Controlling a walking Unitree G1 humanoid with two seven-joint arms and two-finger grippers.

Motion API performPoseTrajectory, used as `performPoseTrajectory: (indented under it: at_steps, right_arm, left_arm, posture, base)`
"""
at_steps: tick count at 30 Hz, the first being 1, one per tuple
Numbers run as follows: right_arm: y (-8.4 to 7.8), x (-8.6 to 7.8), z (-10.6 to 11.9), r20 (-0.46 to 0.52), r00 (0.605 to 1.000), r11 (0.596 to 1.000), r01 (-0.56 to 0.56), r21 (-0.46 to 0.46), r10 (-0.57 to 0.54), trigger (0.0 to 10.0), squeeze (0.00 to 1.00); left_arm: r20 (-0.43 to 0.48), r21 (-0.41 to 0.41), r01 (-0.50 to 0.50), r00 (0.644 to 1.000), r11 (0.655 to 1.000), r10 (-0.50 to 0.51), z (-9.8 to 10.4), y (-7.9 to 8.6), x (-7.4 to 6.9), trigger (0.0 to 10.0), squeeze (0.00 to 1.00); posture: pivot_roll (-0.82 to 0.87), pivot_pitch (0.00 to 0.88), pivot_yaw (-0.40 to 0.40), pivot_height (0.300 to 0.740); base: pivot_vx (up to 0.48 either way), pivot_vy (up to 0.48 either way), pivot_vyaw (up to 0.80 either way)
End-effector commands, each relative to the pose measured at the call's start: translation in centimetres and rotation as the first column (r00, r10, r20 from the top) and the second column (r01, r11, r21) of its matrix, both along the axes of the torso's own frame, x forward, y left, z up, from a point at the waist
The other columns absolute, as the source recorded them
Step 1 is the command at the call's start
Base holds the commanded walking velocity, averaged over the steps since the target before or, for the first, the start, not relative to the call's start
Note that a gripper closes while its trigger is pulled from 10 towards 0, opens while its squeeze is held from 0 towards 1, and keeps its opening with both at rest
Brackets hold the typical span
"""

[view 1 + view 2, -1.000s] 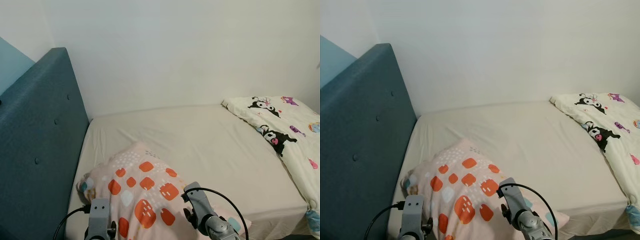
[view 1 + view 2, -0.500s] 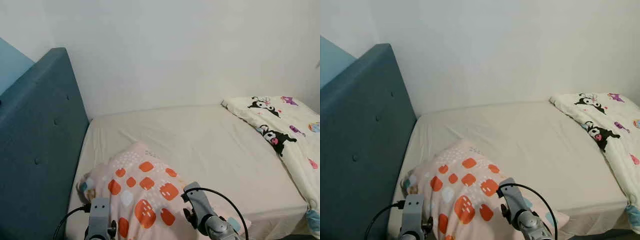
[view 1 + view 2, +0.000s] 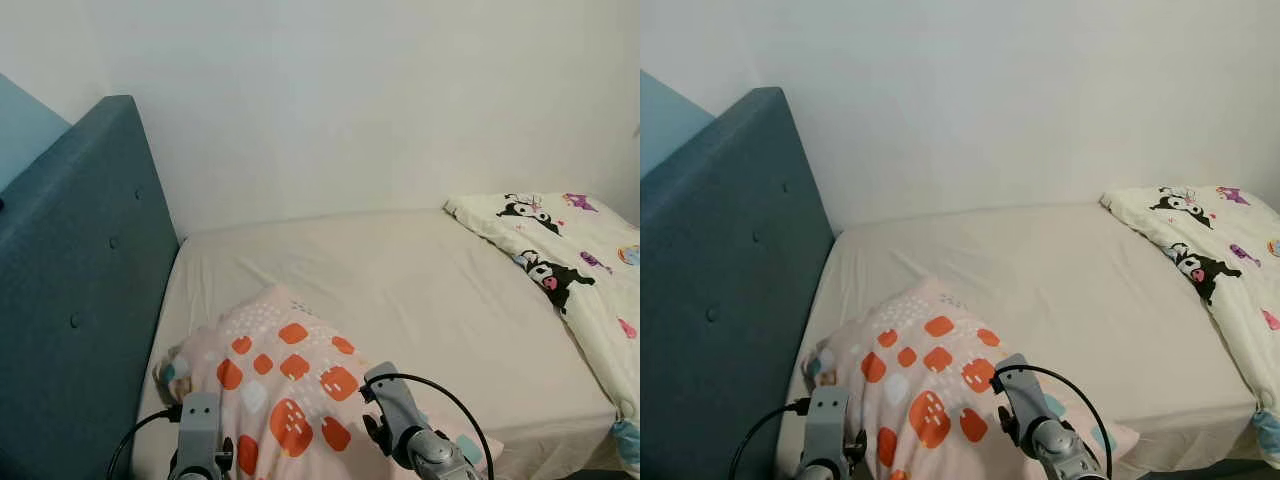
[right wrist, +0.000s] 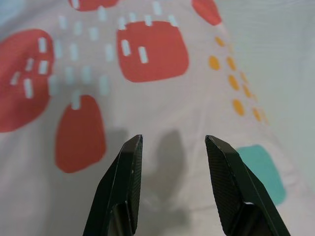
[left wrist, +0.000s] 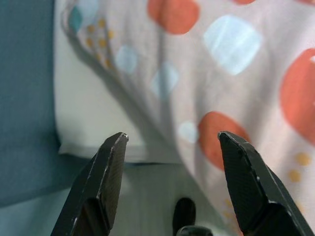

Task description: Clean up the room

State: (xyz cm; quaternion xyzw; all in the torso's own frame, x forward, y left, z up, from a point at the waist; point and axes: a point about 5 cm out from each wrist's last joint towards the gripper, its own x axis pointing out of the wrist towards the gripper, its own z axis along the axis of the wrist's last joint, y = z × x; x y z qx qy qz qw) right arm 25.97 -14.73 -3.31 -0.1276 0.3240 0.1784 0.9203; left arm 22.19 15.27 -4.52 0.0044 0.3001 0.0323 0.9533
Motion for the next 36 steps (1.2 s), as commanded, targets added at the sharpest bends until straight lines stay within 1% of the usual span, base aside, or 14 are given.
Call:
performPoseTrajectory:
  at_steps: [1, 5, 7, 9, 14, 15, 18, 19, 21, 22, 24, 34, 35, 36]
  right_arm:
    - [0.7, 0.2, 0.2, 0.007, 1.000, 0.999, -0.019, 0.043, 0.019, 10.0, 0.00]
    - [0.7, 0.1, 0.2, 0.008, 1.000, 0.999, -0.023, 0.042, 0.023, 10.0, 0.00]
    - [0.2, 0.0, 0.0, 0.007, 1.000, 1.000, -0.011, 0.005, 0.011, 10.0, 0.00]
    - [-0.1, 0.0, 0.0, 0.009, 1.000, 1.000, 0.000, -0.009, 0.000, 10.0, 0.00]
    - [-0.4, 0.0, 0.0, 0.010, 1.000, 1.000, 0.012, -0.016, -0.012, 10.0, 0.00]
    - [-0.4, 0.1, 0.1, 0.012, 1.000, 1.000, 0.016, -0.005, -0.016, 10.0, 0.00]
    - [-0.4, 0.1, 0.1, 0.012, 1.000, 1.000, 0.016, -0.005, -0.016, 10.0, 0.00]
    - [-0.4, 0.2, 0.2, 0.016, 1.000, 1.000, 0.021, 0.017, -0.021, 10.0, 1.00]
    - [-0.4, 0.2, 0.2, 0.016, 1.000, 1.000, 0.021, 0.017, -0.021, 10.0, 1.00]
    - [-0.3, 0.3, 0.3, 0.021, 0.999, 0.999, 0.023, 0.040, -0.024, 10.0, 1.00]
    - [-0.3, 0.4, 0.4, 0.023, 0.999, 0.998, 0.025, 0.055, -0.026, 10.0, 1.00]
    - [-0.2, 0.4, 0.4, 0.024, 0.999, 0.998, 0.025, 0.064, -0.026, 10.0, 1.00]
    - [-0.1, 0.3, 0.4, 0.022, 0.999, 0.998, 0.024, 0.058, -0.025, 10.0, 0.64]
    - [-0.1, 0.3, 0.4, 0.022, 0.999, 0.998, 0.024, 0.058, -0.025, 10.0, 0.64]
  left_arm:
    - [0.004, -0.004, 0.028, 1.000, 1.000, -0.028, 0.0, -0.5, 0.1, 10.0, 0.00]
    - [0.002, 0.001, 0.029, 1.000, 1.000, -0.029, -0.1, -0.5, -0.1, 10.0, 0.00]
    - [-0.007, 0.013, 0.006, 1.000, 1.000, -0.005, -0.3, 0.0, -0.6, 10.0, 0.00]
    - [0.000, 0.014, -0.001, 1.000, 1.000, 0.001, -0.4, 0.1, -0.8, 10.0, 0.00]
    - [0.009, 0.009, -0.010, 1.000, 1.000, 0.010, -0.4, 0.2, -0.9, 10.0, 0.00]
    - [0.014, -0.021, -0.006, 1.000, 1.000, 0.007, -0.3, 0.0, -1.0, 10.0, 0.24]
    - [0.014, -0.021, -0.006, 1.000, 1.000, 0.007, -0.3, 0.0, -1.0, 10.0, 0.24]
    - [0.026, -0.045, 0.007, 1.000, 0.999, -0.006, -0.2, -0.3, -0.9, 10.0, 1.00]
    - [0.026, -0.045, 0.007, 1.000, 0.999, -0.006, -0.2, -0.3, -0.9, 10.0, 1.00]
    - [0.035, -0.060, 0.019, 0.999, 0.998, -0.017, -0.1, -0.6, -0.9, 10.0, 1.00]
    - [0.040, -0.068, 0.027, 0.999, 0.997, -0.025, -0.1, -0.7, -0.8, 10.0, 1.00]
    - [0.043, -0.059, 0.030, 0.999, 0.998, -0.027, 0.0, -0.6, -0.7, 10.0, 1.00]
    - [0.032, -0.034, 0.019, 0.999, 0.999, -0.018, -0.1, -0.4, -0.8, 10.0, 0.99]
    - [0.032, -0.034, 0.019, 0.999, 0.999, -0.018, -0.1, -0.4, -0.8, 10.0, 0.99]
  posture:
    - [-0.11, 0.000, -0.036, 0.740]
    - [-0.11, 0.000, -0.038, 0.740]
    - [-0.11, 0.000, -0.038, 0.740]
    - [-0.11, 0.000, -0.038, 0.740]
    - [-0.11, 0.000, -0.040, 0.740]
    - [-0.11, 0.000, -0.047, 0.740]
    - [-0.11, 0.000, -0.047, 0.740]
    - [-0.11, 0.000, -0.048, 0.740]
    - [-0.11, 0.000, -0.048, 0.740]
    - [-0.11, 0.000, -0.049, 0.740]
    - [-0.11, 0.000, -0.047, 0.740]
    - [-0.11, 0.000, -0.045, 0.740]
    - [-0.11, 0.000, -0.042, 0.740]
    - [-0.11, 0.000, -0.042, 0.740]
  base:
    - [0.000, 0.000, 0.00]
    - [0.000, 0.000, 0.00]
    - [0.000, 0.000, 0.00]
    - [0.000, 0.000, 0.00]
    - [0.000, 0.000, 0.00]
    - [0.000, 0.000, 0.00]
    - [0.000, 0.000, 0.00]
    - [0.000, 0.000, 0.00]
    - [0.000, 0.000, 0.00]
    - [0.000, 0.000, 0.00]
    - [0.000, 0.000, 0.00]
    - [0.000, 0.000, 0.00]
    - [0.000, 0.000, 0.00]
    - [0.000, 0.000, 0.00]
